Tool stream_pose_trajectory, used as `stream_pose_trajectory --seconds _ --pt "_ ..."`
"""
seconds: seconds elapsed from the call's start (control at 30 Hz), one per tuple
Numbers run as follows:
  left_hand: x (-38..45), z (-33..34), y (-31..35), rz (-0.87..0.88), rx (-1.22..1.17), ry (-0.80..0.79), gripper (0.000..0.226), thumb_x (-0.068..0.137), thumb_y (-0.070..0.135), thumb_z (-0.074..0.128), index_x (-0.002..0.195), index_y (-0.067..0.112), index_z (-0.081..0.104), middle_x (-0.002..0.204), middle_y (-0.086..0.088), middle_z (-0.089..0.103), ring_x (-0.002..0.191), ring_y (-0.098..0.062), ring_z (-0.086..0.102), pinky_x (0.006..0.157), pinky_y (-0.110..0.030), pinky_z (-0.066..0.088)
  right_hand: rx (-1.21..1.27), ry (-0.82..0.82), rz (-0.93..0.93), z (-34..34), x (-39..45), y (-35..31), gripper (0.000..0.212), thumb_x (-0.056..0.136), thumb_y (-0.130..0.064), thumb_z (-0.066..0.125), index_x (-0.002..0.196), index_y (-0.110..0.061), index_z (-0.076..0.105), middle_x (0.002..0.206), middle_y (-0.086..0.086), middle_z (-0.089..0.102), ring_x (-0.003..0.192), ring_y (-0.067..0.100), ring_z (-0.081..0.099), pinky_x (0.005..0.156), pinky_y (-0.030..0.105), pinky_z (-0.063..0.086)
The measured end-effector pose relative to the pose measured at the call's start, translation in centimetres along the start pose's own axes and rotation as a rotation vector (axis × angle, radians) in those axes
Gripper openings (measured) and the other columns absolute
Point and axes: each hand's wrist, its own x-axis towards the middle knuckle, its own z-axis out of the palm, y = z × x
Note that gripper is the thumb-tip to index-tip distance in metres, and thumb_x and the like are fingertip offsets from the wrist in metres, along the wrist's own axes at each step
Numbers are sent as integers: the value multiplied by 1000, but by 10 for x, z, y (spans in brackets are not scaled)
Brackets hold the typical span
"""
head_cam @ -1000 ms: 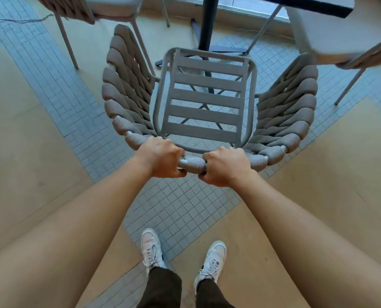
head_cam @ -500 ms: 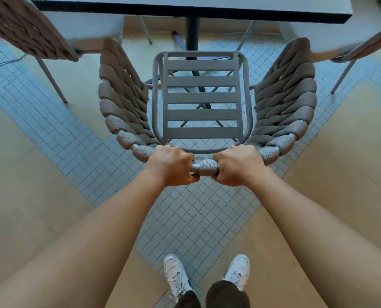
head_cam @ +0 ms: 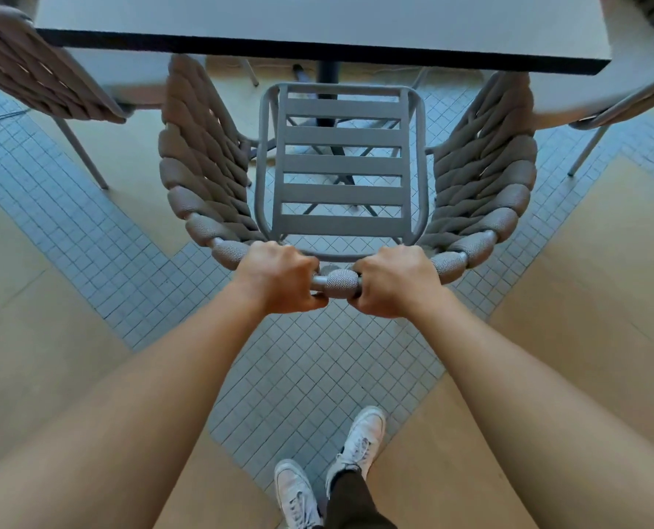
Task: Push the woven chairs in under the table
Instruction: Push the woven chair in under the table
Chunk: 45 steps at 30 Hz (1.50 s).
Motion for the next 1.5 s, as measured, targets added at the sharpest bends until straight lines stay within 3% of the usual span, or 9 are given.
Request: stream_pose_trajectory --seconds 0.37,0.57,0.8,0.93,1.03,1.13,1.27,1.37,1.5 --pt "-2 0 -4 7 -18 34 58 74 77 44 101 34 71 84 6 72 75 -23 69 65 -31 45 67 121 -102 6 -7 6 42 74 -66 50 91 -29 60 71 -7 60 66 25 61 57 32 37" --pt "-6 -3 2 -26 -43 95 100 54 109 19 93 34 73 71 6 70 67 -20 68 61 -29 43 36 320 -38 13 -25 27 74 65 -97 37 75 -26 59 62 -6 59 54 22 49 53 30 27" --pt "-17 3 9 -39 -81 87 104 57 108 19 95 28 74 75 3 74 68 -23 71 67 -33 54 63 401 -28 21 -29 22 78 65 -95 39 63 -21 64 57 -1 63 52 26 62 53 28 34" --pt "-29 15 11 -39 -139 346 87 71 98 42 96 22 75 90 -4 77 88 -27 74 84 -39 53 102 453 -38 24 -32 23 78 72 -94 42 61 -19 60 60 -2 65 53 25 62 59 31 41" --pt "-31 17 39 -456 -280 459 87 89 80 41 149 18 46 159 -9 38 152 -28 24 126 -49 5 206 703 88 36 -35 12 62 89 -74 50 88 -17 74 108 7 75 108 28 68 106 49 37" --pt "-13 4 67 -1081 -832 683 96 96 61 52 161 5 8 169 -15 -4 155 -34 -7 126 -51 -1 410 796 565 37 -33 -21 64 91 -54 57 148 -25 47 166 13 20 154 29 13 122 58 2" --pt "11 -8 65 -1544 -1344 812 102 95 32 67 160 11 -8 169 -6 -15 156 -28 -4 122 -35 7 1244 779 1201 25 -22 -55 108 87 -37 73 160 -37 -7 167 15 -18 153 38 -3 118 68 12" --pt "9 -2 63 -1518 -1402 809 103 91 5 67 161 16 -9 170 -4 -6 155 -25 12 123 -39 25 1656 923 1302 19 -9 -63 110 91 -10 65 157 -41 -17 168 16 6 140 38 42 104 54 49" --pt "13 -2 57 -1493 -1399 829 98 89 -8 54 161 14 -9 169 -4 -5 154 -23 16 122 -37 27 1690 934 1313 15 0 -62 106 91 -4 58 155 -41 -19 158 19 34 117 32 62 91 49 58"
